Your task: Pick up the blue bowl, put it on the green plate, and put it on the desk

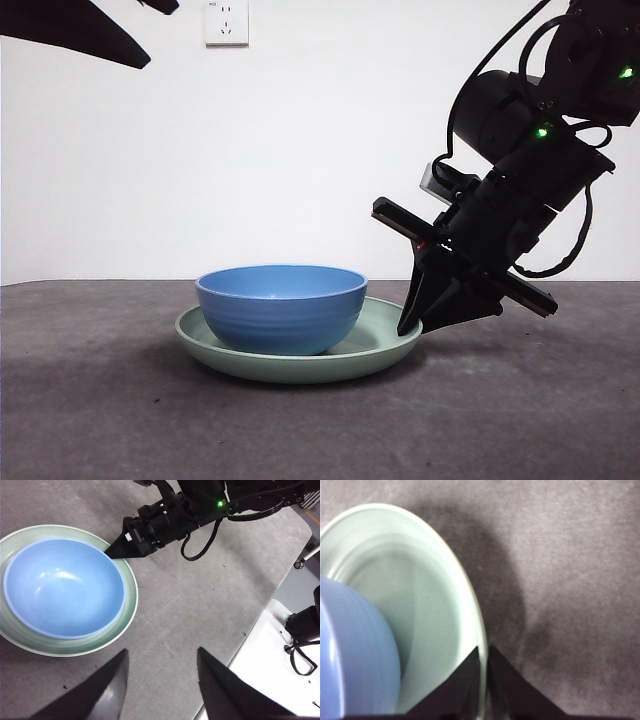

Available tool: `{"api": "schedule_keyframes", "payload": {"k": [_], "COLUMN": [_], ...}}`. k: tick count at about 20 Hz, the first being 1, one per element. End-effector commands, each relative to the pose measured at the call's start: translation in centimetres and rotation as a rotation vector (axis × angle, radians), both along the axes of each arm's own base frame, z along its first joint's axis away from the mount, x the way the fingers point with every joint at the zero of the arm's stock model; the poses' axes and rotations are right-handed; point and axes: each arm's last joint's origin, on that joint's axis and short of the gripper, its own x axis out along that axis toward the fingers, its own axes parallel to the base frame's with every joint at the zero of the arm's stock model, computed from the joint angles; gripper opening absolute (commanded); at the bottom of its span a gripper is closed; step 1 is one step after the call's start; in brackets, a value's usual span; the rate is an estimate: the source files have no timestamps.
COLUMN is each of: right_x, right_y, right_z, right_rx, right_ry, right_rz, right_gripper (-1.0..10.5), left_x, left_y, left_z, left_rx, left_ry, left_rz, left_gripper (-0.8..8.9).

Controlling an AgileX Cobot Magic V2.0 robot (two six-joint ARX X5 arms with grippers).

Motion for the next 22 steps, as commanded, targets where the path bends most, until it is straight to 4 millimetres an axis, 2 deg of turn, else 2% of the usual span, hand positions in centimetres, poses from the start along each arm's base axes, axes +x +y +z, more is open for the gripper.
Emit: {"api": "schedule_keyframes", "payload": {"k": [1, 4, 7, 11, 16, 19, 22], "right_x": [0.3, 0.3, 0.3, 0.0, -1.9, -4.5, -7.9], "right_y": [0.4, 0.5, 0.5, 0.3, -1.0, -2.1, -3.5], "right_z": [0.0, 0.0, 0.1, 1.3, 5.7, 9.3, 12.5], "right_rx": [0.016, 0.018, 0.018, 0.017, -0.064, -0.106, -0.123], "right_ry": [-0.007, -0.005, -0.004, -0.032, -0.146, -0.230, -0.288], "right_rz": [0.005, 0.007, 0.009, 0.000, 0.006, 0.078, 0.172], "right_gripper": [0.1, 0.3, 1.8, 1.8, 1.8, 1.8, 1.8], "left_x": [0.1, 0.1, 0.1, 0.1, 0.1, 0.1, 0.1], "left_y": [-0.2, -0.2, -0.2, -0.2, -0.2, -0.2, -0.2], "left_z": [0.1, 0.1, 0.1, 0.1, 0.1, 0.1, 0.1], "left_rx": [0.000, 0.000, 0.000, 0.001, 0.000, 0.000, 0.000], "left_ry": [-0.017, -0.017, -0.017, -0.017, -0.018, -0.017, -0.018], "left_rz": [-0.025, -0.025, -0.025, -0.024, -0.024, -0.024, -0.024], "left_gripper": [2.18, 2.18, 2.18, 2.18, 2.18, 2.18, 2.18]}}
